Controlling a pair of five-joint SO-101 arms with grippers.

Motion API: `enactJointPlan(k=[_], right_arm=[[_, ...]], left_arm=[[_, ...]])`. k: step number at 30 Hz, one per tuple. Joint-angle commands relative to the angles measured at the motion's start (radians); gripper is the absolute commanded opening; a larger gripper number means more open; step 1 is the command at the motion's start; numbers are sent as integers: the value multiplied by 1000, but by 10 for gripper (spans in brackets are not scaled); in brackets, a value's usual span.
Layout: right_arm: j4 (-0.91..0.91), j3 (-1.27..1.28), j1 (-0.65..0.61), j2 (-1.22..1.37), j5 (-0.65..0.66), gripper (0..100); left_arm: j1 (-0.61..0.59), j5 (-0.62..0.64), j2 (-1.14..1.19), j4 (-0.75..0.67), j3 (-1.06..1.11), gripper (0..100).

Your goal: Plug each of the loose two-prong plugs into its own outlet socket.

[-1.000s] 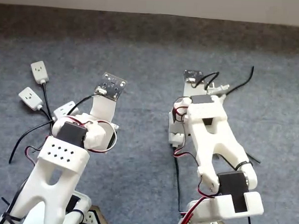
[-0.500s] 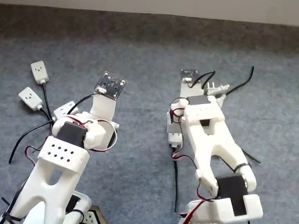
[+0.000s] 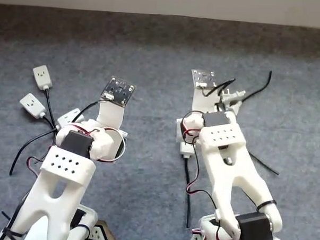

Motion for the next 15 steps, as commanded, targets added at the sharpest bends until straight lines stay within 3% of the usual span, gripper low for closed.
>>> enactJointPlan(k=[1,15], right_arm=[[-96,5,-10,77,-60,228],[-200,27,-24,226,-107,228]], left_arm=[[15,-9,-24,-17,-2,7],[15,-8,-24,-18,-1,7]])
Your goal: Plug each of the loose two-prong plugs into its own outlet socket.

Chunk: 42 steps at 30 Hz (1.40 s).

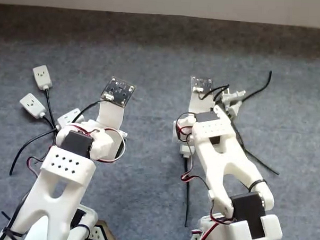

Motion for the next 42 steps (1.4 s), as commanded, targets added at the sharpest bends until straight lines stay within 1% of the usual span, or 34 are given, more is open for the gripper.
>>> enactJointPlan(k=[1,4,9,15,19,22,24,29,32,35,37,39,42], right_arm=[[-67,21,-8,59,-11,228],[-70,13,-5,128,-11,214],[-65,-12,-4,156,-6,84],[-65,-30,-8,153,3,77],[-65,-87,-61,154,86,77],[-70,-114,-156,159,144,77],[-70,-134,-228,160,198,77],[-73,-196,-344,162,374,77],[-150,-203,-380,163,502,77],[-193,-208,-394,196,588,77],[-193,-214,-414,251,631,94],[-193,-251,-438,317,666,130],[-189,-292,-464,406,674,152]], left_arm=[[15,-8,-24,-15,-7,7],[15,-8,-24,-15,-7,7],[15,-8,-27,-26,12,7],[15,-8,-30,-58,33,7],[13,-8,-30,-55,30,7],[12,-8,-30,-55,28,7],[-10,-8,-30,-55,28,7],[-58,-8,-30,-54,13,7],[-59,-8,-30,-54,12,7],[-61,-8,-30,-55,12,7],[-61,-8,-30,-57,12,7],[-61,-8,-30,-57,12,7],[-61,-8,-30,-57,12,7]])
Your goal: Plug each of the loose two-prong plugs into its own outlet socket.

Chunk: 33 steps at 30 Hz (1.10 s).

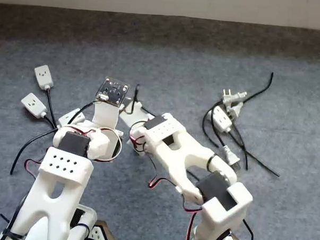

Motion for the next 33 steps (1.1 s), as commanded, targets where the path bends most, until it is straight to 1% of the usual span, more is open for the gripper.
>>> enactJointPlan(k=[1,5,9,12,15,20,25,29,33], right_arm=[[-4,-84,-42,97,31,152],[39,-122,-36,108,28,152],[38,-139,-18,108,-68,160],[41,-166,18,107,-104,214],[39,-171,45,107,-112,256],[44,-189,81,104,-117,262],[154,-278,104,104,-118,263],[243,-361,110,104,-170,263],[321,-449,151,104,-172,263]], left_arm=[[-13,-6,-25,-20,-28,7],[-13,-6,-25,-20,-28,7],[-13,-6,-25,-18,-28,7],[-13,-6,-25,-17,-28,7],[-13,-6,-25,-17,-30,7],[-13,-6,-27,-17,-31,7],[-15,34,-27,-15,-33,7],[-15,34,-27,-15,-33,7],[-15,43,-27,-15,-45,7]])
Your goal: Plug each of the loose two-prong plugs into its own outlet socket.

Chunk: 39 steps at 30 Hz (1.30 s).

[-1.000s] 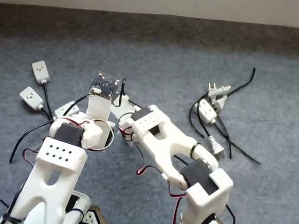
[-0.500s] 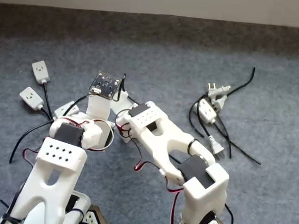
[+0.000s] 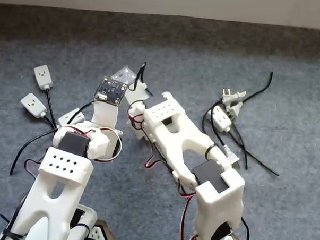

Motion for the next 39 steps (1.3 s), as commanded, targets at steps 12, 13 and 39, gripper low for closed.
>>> enactJointPlan(k=[12,13,39], right_arm=[[519,-656,94,-12,-15,263],[572,-720,107,-10,-15,263],[811,-464,874,-13,-376,18]], left_arm=[[-71,55,-27,15,-76,7],[-70,55,-24,15,-76,7],[211,-126,-16,-393,-27,7]])
